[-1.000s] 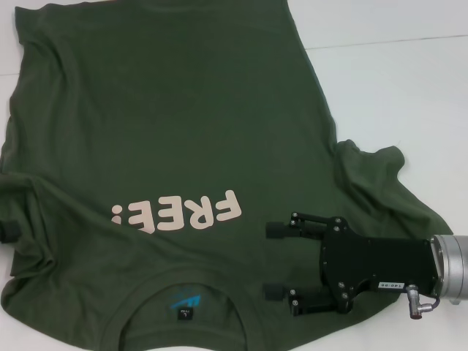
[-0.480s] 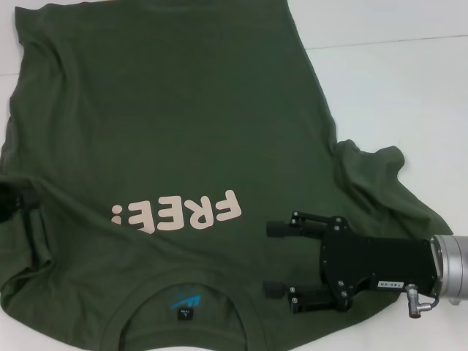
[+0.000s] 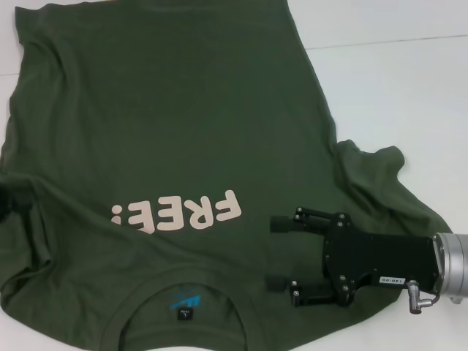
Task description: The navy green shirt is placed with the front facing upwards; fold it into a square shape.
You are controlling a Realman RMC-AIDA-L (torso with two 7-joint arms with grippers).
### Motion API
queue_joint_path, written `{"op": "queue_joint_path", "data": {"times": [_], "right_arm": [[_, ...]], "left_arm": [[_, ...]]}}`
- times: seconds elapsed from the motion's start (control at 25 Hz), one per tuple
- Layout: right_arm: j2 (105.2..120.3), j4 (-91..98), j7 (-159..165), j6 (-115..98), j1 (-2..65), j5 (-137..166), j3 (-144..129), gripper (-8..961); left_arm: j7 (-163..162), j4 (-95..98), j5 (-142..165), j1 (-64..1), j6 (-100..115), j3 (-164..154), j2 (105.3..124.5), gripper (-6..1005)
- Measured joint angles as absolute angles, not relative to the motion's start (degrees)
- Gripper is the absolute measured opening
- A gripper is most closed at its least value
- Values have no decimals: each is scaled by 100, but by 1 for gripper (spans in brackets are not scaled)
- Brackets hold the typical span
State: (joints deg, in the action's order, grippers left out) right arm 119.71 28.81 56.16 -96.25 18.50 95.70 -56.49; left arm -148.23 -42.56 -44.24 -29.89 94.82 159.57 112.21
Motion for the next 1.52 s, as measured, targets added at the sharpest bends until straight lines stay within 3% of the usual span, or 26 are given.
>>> {"op": "queue_joint_path", "data": {"times": [0.16,0.6,0.84,1.24,1.52], "right_arm": [[11967,2908,5624,-9627,1884,9572,-5642,883],[11963,2953,5642,-9596,1973,9601,-5642,883],[11954,2963,5721,-9542,2026,9605,-5643,883],[11953,2963,5783,-9468,2112,9607,-5636,883],[11953,2962,5784,-9461,2121,9607,-5633,882]], "left_arm": [[-14765,-4312,-4458,-2675,9341,15989,11234,35],[-14474,-4462,-4377,-2575,9432,15851,11227,48],[-14518,-4728,-3848,-2614,9349,15590,11249,140],[-14943,-5219,-3315,-2575,9347,15636,11247,552],[-15051,-5180,-3111,-2554,9459,15713,11260,753]]}}
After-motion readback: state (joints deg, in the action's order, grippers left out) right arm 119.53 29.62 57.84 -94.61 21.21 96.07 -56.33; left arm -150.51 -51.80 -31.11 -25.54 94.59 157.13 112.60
